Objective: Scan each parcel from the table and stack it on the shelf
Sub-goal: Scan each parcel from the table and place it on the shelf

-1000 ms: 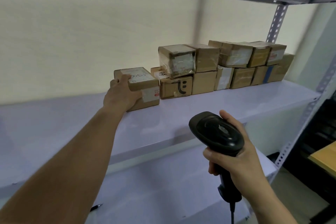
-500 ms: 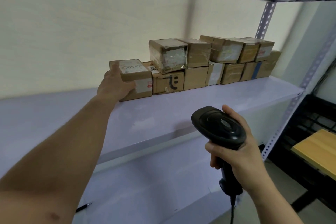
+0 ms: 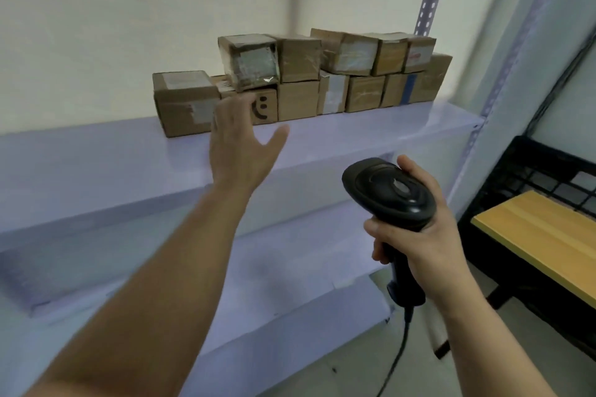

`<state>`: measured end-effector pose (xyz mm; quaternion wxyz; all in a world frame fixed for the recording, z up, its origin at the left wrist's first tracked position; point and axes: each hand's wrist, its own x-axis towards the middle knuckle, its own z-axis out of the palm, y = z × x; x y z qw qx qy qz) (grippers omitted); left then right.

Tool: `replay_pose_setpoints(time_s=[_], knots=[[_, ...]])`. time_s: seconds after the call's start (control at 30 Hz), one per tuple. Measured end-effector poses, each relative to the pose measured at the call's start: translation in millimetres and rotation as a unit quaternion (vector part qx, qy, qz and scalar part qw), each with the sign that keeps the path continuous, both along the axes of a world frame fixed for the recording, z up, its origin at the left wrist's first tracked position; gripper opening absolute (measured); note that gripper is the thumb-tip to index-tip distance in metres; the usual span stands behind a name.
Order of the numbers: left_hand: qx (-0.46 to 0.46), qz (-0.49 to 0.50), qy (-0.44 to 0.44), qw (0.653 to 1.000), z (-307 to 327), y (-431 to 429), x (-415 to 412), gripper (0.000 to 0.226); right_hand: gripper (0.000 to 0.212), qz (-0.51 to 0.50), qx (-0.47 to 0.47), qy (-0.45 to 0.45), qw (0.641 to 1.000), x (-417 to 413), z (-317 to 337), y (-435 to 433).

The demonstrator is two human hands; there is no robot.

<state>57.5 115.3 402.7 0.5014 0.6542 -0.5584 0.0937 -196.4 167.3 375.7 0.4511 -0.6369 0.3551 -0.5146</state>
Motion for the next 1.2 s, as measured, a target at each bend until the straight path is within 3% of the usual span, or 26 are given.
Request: replay_pose_setpoints(time_s=[0.17,0.33,0.67,1.2], knots=[[0.075,-0.062,0.079,0.992,-48.4,17.2,-110.7,0.064,0.084,-0.049,0.012,-0.026,0.998,-76.0,-10.2,20.9],[0.135,-0.146,0.072,0.977,-77.7,20.6,-228.3,0.066,0.087,-0.094,0.025,-0.027,0.995,-157.8,-28.3,45.9],[0.153,-0.276,0.055,0.947,-93.9,30.9,-434.8,0.068,0.090,-0.222,0.023,-0.010,0.975,-327.2,-39.0,98.5],[0.202,-0.475,0.002,0.857,-112.2,18.8,-666.8,0.067,0.092,-0.425,0.055,0.007,0.903,-507.9,-54.4,131.8]])
